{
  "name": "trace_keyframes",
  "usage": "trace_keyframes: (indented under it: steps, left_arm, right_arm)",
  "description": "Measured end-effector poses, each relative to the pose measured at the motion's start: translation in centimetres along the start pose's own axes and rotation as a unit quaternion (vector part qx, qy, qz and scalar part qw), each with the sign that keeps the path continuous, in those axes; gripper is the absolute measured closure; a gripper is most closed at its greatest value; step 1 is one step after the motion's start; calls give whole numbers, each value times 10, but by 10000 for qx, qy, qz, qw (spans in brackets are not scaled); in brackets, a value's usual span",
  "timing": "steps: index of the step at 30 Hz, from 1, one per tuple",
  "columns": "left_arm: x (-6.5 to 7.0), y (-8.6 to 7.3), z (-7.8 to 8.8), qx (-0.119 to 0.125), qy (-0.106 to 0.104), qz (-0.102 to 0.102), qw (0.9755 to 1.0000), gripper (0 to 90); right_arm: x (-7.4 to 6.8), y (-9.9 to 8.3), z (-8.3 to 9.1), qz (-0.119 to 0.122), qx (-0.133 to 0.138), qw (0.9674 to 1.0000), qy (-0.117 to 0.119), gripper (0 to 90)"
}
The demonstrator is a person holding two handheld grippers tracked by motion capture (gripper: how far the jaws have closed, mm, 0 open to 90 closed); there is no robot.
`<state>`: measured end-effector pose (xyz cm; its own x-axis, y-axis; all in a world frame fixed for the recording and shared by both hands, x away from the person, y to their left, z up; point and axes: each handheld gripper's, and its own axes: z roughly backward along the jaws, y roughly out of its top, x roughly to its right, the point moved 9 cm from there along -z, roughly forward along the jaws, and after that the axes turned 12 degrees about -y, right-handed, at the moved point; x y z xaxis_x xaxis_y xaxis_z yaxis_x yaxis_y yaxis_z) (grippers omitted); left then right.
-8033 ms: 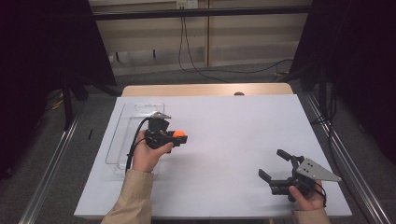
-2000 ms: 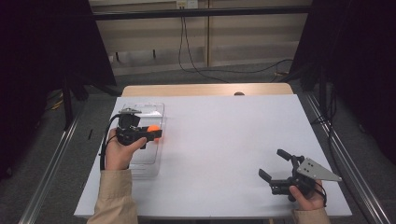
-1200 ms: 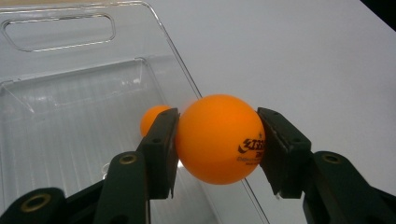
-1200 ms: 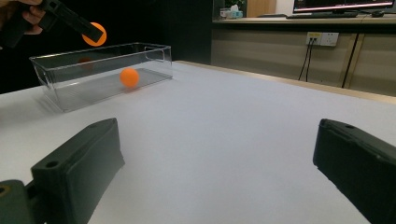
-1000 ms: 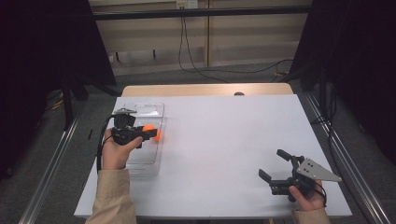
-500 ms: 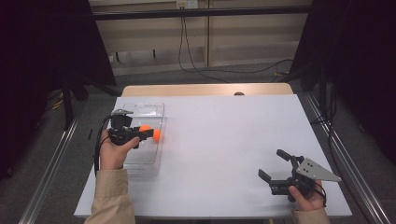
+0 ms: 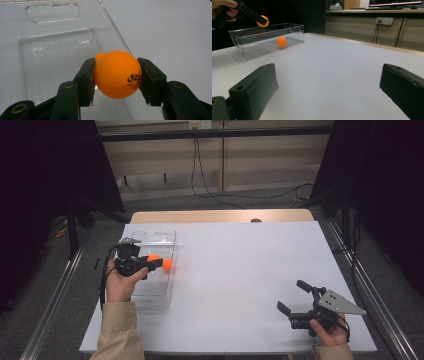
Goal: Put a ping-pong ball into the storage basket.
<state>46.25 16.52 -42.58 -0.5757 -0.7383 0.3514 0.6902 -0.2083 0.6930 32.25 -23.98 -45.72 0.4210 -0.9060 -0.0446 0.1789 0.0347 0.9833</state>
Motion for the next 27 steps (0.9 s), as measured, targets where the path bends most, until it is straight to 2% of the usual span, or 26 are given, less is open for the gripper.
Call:
trace_keyframes:
  steps: [27]
  left_arm:
    - [-12,-5,0,-23,188,61,9998,509]
  right_arm:
    - [0,0,0,7,-4,10000,3,7]
